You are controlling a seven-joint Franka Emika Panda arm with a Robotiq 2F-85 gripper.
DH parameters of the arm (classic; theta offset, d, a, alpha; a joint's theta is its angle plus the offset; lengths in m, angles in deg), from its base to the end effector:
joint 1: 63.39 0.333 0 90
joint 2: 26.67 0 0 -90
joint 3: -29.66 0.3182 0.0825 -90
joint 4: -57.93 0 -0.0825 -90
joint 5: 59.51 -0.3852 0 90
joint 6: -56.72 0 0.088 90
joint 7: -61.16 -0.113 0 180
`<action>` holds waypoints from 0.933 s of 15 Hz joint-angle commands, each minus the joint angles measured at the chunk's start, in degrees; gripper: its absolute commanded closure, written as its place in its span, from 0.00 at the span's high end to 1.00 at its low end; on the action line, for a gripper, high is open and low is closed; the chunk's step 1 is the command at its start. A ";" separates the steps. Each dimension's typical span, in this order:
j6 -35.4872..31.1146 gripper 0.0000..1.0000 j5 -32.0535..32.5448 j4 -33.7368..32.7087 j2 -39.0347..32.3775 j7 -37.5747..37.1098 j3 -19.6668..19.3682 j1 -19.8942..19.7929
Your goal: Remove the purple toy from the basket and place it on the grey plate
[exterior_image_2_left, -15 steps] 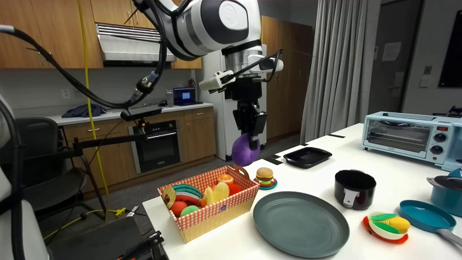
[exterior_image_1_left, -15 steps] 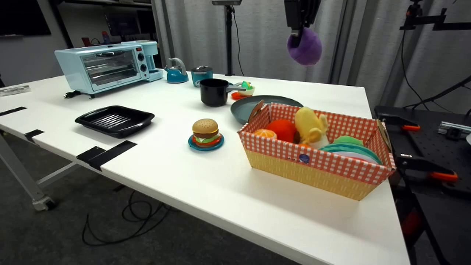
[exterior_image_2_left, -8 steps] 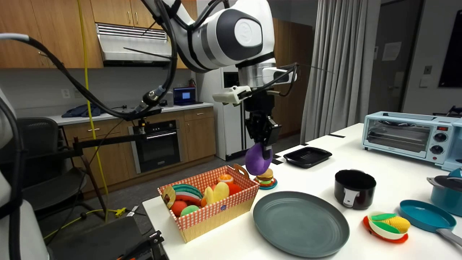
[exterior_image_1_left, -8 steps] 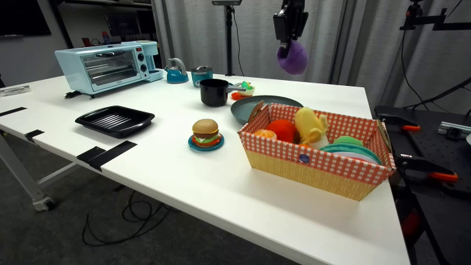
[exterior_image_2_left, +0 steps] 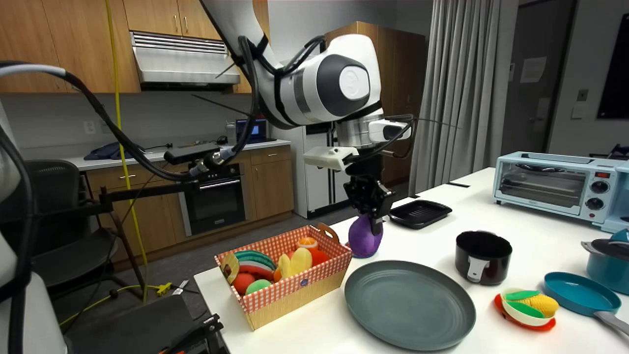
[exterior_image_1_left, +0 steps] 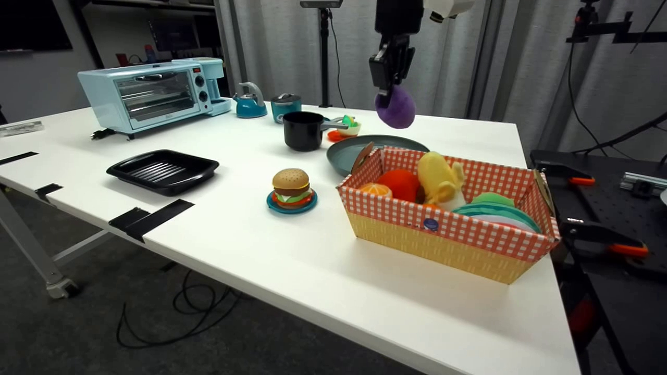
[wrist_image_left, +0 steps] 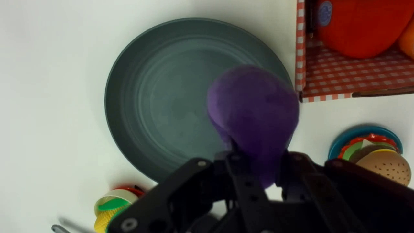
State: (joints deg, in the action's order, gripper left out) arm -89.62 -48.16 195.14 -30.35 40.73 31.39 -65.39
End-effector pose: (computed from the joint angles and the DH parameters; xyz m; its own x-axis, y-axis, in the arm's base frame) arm 0.5079 -0.0003 0.2942 0.9734 -0.1936 0.1224 -0.2046 -0.9752 0.0849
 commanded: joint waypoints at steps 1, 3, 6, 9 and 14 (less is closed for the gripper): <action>-2.16 0.06 4.82 -2.47 -3.24 -2.69 -1.97 1.50; -2.23 0.06 5.48 -3.10 -4.09 -2.79 -2.57 1.88; -2.63 0.27 7.75 -3.74 -4.74 -3.60 -3.64 2.60; -3.00 0.54 10.94 -3.57 -4.32 -4.81 -4.51 3.37; -3.01 0.91 13.22 -3.69 -3.67 -5.42 -4.56 4.10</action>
State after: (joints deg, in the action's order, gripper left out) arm -91.12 -37.56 191.49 -34.40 37.62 28.06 -62.64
